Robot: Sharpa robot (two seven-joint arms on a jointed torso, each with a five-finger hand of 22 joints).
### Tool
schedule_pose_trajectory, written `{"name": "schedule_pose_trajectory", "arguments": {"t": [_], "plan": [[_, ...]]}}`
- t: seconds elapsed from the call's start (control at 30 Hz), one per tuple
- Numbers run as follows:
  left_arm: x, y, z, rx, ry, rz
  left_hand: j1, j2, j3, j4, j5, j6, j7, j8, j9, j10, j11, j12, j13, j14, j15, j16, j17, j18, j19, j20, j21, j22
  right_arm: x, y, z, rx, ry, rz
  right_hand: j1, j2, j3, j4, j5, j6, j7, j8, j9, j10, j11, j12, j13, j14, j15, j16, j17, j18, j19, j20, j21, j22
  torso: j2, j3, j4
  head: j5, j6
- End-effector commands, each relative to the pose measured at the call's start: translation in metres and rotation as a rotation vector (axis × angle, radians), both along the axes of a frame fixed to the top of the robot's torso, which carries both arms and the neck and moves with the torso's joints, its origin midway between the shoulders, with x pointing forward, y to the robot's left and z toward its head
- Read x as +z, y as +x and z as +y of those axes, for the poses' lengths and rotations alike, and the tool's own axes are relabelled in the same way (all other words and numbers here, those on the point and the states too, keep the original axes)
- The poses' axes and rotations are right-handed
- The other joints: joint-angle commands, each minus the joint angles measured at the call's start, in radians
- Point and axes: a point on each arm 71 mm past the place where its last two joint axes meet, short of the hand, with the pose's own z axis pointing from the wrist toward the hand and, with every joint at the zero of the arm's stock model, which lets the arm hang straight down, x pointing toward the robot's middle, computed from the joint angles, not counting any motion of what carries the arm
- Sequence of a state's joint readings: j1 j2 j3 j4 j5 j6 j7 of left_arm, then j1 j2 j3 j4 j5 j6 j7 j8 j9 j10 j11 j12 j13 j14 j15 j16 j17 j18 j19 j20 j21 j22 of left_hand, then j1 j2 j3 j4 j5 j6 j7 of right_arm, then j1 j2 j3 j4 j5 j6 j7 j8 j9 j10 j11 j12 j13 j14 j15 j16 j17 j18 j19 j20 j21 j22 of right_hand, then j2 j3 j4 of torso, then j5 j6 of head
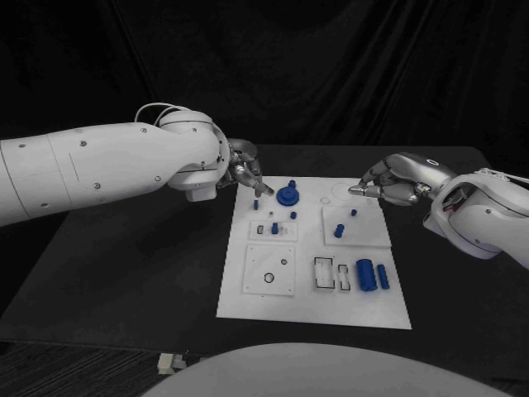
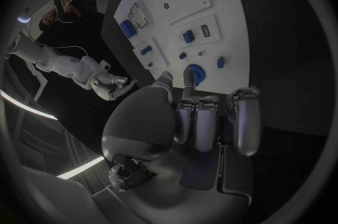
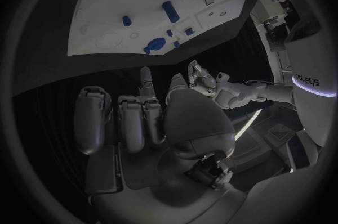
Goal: Assemble the parts on the task board
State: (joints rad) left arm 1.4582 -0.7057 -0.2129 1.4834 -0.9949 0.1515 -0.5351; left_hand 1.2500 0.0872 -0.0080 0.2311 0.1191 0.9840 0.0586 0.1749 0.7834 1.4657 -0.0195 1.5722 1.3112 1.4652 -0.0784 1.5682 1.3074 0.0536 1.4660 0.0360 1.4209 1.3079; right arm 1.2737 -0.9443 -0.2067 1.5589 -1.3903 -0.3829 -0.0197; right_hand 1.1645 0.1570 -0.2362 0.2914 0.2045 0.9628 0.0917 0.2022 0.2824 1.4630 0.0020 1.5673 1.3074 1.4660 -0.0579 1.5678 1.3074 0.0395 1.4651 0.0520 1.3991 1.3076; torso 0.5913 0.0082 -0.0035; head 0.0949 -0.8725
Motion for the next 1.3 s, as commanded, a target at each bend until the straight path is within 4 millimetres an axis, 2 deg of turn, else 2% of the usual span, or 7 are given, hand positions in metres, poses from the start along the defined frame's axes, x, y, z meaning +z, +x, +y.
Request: {"name": "schedule_pose_trajectory", "arguments": {"t": [0.03,0.13,0.37,0.57,0.67,0.87,1.3], "plan": [[-0.003,0.007,0.006,-0.036,0.056,0.074,-0.013,0.004,-0.012,0.029,-0.032,0.024,0.005,-0.026,-0.053,0.105,0.004,-0.001,0.260,0.106,0.010,0.003,0.263,-0.018,0.028,0.006,0.005,0.195,0.001,-0.002,0.001,0.003,0.014,-0.018,0.009,-0.004,-0.005,-0.001,0.005,0.007,-0.002,0.006,0.001,0.108,0.006,0.004,0.263,0.104,0.006,0.001,0.261,0.004,0.012,0.008,0.000,0.204,0.000,0.0010,-0.0007,0.000,0.000],[-0.005,0.017,0.012,-0.014,0.085,0.082,-0.066,0.006,-0.038,0.058,-0.064,0.070,-0.003,-0.022,-0.080,0.105,0.000,-0.001,0.260,0.106,0.007,0.003,0.263,-0.017,0.028,0.006,0.004,0.196,0.000,-0.003,0.002,0.008,0.018,-0.020,0.009,-0.004,-0.005,-0.001,0.005,0.007,-0.002,0.006,0.001,0.108,0.006,0.004,0.263,0.104,0.006,0.001,0.261,0.004,0.012,0.008,0.000,0.204,0.000,0.0009,-0.0002,0.001,0.000],[-0.018,0.037,0.018,0.042,0.112,0.088,-0.111,0.013,-0.063,0.058,-0.067,0.106,-0.011,-0.012,-0.093,0.105,-0.007,-0.001,0.260,0.106,0.002,0.003,0.263,-0.016,0.026,0.002,0.000,0.196,-0.005,-0.006,0.003,0.017,0.024,-0.015,0.010,-0.004,-0.006,-0.001,0.006,0.008,-0.002,0.006,0.002,0.108,0.006,0.004,0.263,0.104,0.006,0.001,0.262,0.004,0.013,0.008,0.001,0.205,0.002,0.0011,-0.0002,0.002,0.000],[-0.030,0.043,0.017,0.062,0.125,0.100,-0.120,0.011,-0.079,0.057,-0.068,0.141,-0.026,0.026,-0.066,0.105,-0.019,-0.001,0.260,0.106,-0.007,0.003,0.263,-0.016,0.027,-0.006,-0.001,0.198,-0.006,-0.009,0.004,0.023,0.029,-0.013,0.012,-0.004,-0.007,-0.002,0.009,0.008,-0.002,0.006,0.002,0.108,0.006,0.004,0.263,0.104,0.006,0.001,0.262,0.004,0.012,0.008,0.000,0.204,0.003,0.0011,0.0005,-0.005,0.000],[-0.035,0.045,0.018,0.074,0.131,0.103,-0.167,0.007,-0.116,0.059,-0.071,0.157,-0.041,0.085,0.000,0.105,-0.033,-0.001,0.260,0.106,-0.019,0.003,0.263,-0.016,0.027,-0.018,-0.001,0.200,-0.006,-0.010,0.004,0.024,0.031,-0.014,0.012,-0.004,-0.007,-0.002,0.009,0.008,-0.002,0.006,0.002,0.108,0.006,0.004,0.263,0.104,0.006,0.001,0.262,0.004,0.012,0.008,0.000,0.204,0.002,0.0009,-0.0002,-0.005,0.000],[-0.044,0.048,0.019,0.092,0.135,0.107,-0.193,0.014,-0.153,0.058,-0.071,0.121,-0.045,0.129,0.073,0.105,-0.038,-0.001,0.260,0.106,-0.025,0.003,0.263,-0.016,0.025,-0.026,-0.005,0.201,-0.005,-0.012,0.004,0.028,0.039,-0.022,0.013,-0.003,-0.008,-0.002,0.011,0.009,-0.003,0.006,0.002,0.108,0.006,0.004,0.263,0.104,0.006,0.002,0.262,0.004,0.013,0.007,0.002,0.205,0.001,0.0010,-0.0011,-0.003,0.000],[-0.058,0.047,0.014,0.090,0.137,0.127,-0.162,0.022,-0.160,0.051,-0.070,0.085,-0.041,0.141,0.108,0.105,-0.033,-0.001,0.260,0.106,-0.022,0.003,0.263,-0.013,0.017,-0.023,-0.021,0.197,-0.005,-0.011,0.005,0.032,0.037,-0.018,0.016,-0.003,-0.011,-0.002,0.020,0.010,-0.003,0.007,0.002,0.108,0.007,0.004,0.263,0.105,0.006,0.003,0.263,0.004,0.014,0.007,0.001,0.205,0.000,0.0011,-0.0003,-0.003,0.000]]}}
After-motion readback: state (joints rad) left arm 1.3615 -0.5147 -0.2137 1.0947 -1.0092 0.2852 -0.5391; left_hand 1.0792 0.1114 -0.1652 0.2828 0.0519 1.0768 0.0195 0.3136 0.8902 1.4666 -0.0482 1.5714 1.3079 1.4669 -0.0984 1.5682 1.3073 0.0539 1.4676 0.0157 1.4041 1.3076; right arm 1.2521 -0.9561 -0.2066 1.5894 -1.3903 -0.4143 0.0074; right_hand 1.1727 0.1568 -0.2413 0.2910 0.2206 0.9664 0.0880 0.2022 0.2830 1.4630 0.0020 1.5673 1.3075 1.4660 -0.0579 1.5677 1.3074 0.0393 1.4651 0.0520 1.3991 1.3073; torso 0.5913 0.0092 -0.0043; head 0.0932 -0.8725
